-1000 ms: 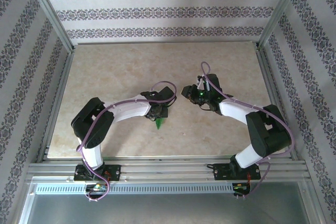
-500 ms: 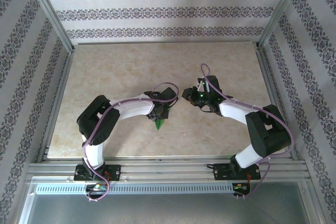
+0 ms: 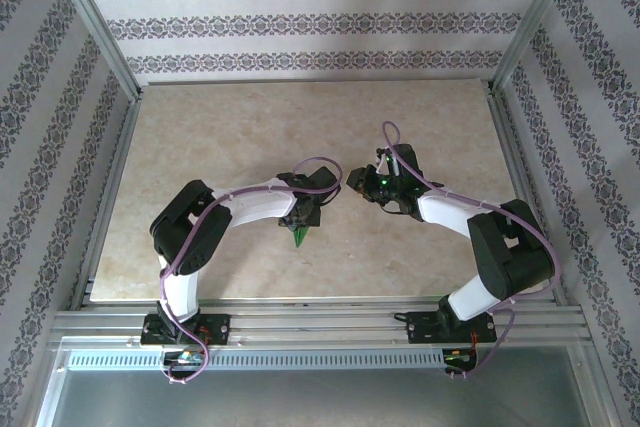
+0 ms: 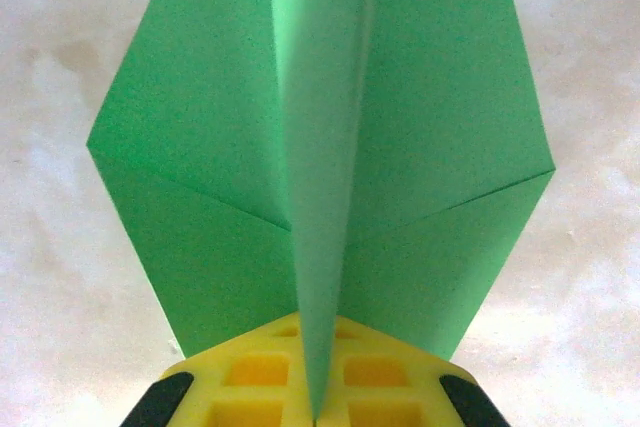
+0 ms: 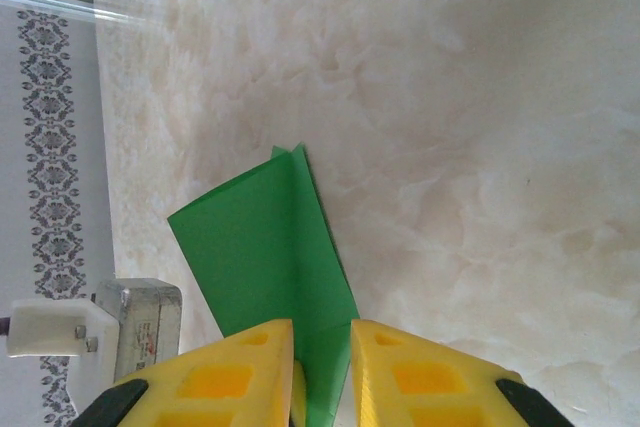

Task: Fold a paper plane with a square sheet of paper (pick it up from the middle)

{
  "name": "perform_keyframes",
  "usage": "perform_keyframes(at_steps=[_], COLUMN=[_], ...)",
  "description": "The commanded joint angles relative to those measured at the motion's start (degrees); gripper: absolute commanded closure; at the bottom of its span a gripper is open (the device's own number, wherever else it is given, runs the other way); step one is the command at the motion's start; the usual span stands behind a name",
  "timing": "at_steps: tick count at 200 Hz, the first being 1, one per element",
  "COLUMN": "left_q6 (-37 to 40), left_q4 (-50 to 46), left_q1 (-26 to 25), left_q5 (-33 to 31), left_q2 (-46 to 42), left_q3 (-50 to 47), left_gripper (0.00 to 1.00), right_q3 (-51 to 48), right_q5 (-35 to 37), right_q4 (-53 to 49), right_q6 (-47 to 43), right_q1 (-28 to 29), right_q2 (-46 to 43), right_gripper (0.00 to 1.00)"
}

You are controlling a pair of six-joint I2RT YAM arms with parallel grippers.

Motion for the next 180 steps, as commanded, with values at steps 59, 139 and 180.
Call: perform_keyframes(at_steps=[59, 139, 180], left_q6=[6.93, 10.19, 11.26], left_q4=[0.16, -0.26, -2.94], left_q1=[6.5, 12.43, 13.37], left_q5=[-0.35, 2.76, 3.56], left_q2=[-0.65, 11.64, 17.9], left_q3=[9.79, 23.82, 30.84], left_gripper=[0.95, 0.95, 0.94], right_q3=[-1.52, -2.58, -3.82], right_q5=[6.38, 16.57, 15.69], right_q4=[-6.25, -16.96, -16.62], right_q6=[-9.05, -22.62, -21.58], right_q1=[-2.49, -8.51, -9.33], right_q2=[-8.43, -20.78, -21.38], right_gripper=[0.48, 0.12, 0.12])
